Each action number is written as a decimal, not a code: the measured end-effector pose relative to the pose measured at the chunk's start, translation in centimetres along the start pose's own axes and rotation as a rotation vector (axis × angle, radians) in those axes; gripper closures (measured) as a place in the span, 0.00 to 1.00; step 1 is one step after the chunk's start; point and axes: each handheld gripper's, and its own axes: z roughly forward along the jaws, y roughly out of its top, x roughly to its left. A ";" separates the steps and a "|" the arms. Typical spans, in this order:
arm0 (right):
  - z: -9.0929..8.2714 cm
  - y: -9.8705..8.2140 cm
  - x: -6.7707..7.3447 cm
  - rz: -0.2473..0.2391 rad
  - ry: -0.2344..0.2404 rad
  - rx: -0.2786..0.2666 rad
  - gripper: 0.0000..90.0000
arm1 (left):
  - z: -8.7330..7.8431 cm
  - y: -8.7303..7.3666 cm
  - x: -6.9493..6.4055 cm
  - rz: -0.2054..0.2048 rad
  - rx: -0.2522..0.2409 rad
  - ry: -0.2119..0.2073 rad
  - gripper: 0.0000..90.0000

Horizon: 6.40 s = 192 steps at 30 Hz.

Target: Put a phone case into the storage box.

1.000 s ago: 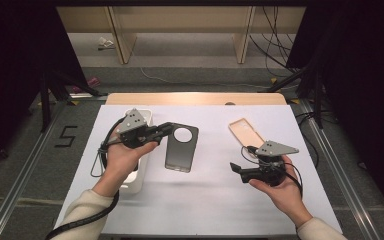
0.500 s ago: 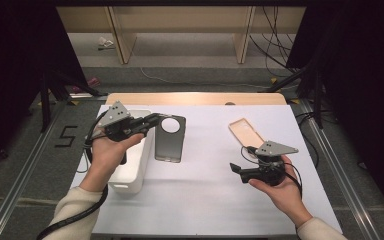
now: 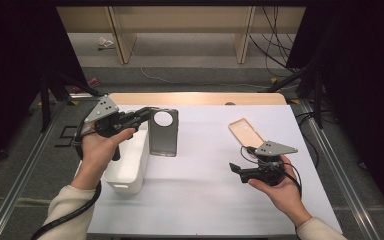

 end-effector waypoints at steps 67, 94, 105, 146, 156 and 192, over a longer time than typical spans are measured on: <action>0.0 0.0 -0.1 0.026 -0.001 -0.003 0.18 | -3.8 1.0 3.9 0.013 -0.043 0.126 0.92; 0.1 0.0 -0.1 0.030 -0.001 -0.003 0.18 | -4.0 0.4 4.8 0.040 -0.019 0.169 0.92; 0.1 0.0 -0.2 0.030 -0.002 -0.005 0.18 | -4.3 0.2 5.4 0.033 -0.018 0.183 0.92; 0.1 -0.1 -0.3 0.035 0.000 -0.012 0.18 | -4.4 -1.1 7.1 0.019 -0.005 0.222 0.92; 0.2 -0.1 -0.4 0.042 -0.001 -0.006 0.18 | -4.0 -0.9 7.8 0.030 0.008 0.229 0.92; 0.2 -0.2 -0.7 0.059 -0.008 -0.009 0.18 | -0.4 -0.3 10.4 0.002 0.022 0.220 0.92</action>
